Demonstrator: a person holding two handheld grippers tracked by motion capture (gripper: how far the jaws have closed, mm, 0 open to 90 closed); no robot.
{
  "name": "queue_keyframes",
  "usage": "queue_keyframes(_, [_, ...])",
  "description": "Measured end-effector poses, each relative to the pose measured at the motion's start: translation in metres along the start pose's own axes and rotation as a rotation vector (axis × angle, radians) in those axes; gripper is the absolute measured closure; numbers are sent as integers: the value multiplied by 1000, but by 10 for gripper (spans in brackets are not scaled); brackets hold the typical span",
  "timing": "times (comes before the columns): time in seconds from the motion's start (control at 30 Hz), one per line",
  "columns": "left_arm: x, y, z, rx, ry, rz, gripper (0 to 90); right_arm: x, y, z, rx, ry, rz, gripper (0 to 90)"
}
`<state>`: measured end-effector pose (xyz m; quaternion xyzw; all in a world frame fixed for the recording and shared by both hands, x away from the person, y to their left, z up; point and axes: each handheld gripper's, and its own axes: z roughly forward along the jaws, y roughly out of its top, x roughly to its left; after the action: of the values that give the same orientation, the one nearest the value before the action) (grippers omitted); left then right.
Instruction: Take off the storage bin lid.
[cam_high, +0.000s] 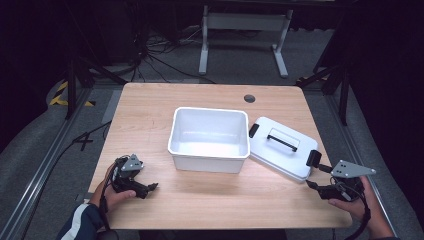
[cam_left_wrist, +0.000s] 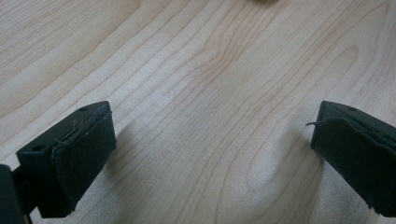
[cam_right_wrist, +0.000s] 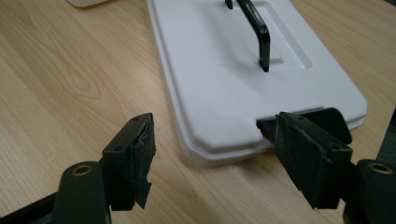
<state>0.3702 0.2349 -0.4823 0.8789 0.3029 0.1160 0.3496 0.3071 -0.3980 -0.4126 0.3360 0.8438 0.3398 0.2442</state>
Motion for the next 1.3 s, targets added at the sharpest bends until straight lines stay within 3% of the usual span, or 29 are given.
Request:
queue_keyframes(0.37, [0, 0, 0, 0, 0, 0, 4, 5, -23, 15, 12, 28, 16, 272])
queue_keyframes(0.53, [0, 0, 0, 0, -1, 0, 3, 6, -40, 28, 35, 52, 71, 244])
queue_keyframes(0.6, [0, 0, 0, -2, 1, 3, 3, 7, -45, 31, 5, 68, 104, 233])
queue_keyframes(0.77, [-1, 0, 1, -11, 2, -16, 2, 5, -46, 32, 11, 77, 132, 222])
queue_keyframes(1.3, [-1, 0, 1, -7, 0, -20, 2, 6, -46, 31, 14, 58, 150, 210])
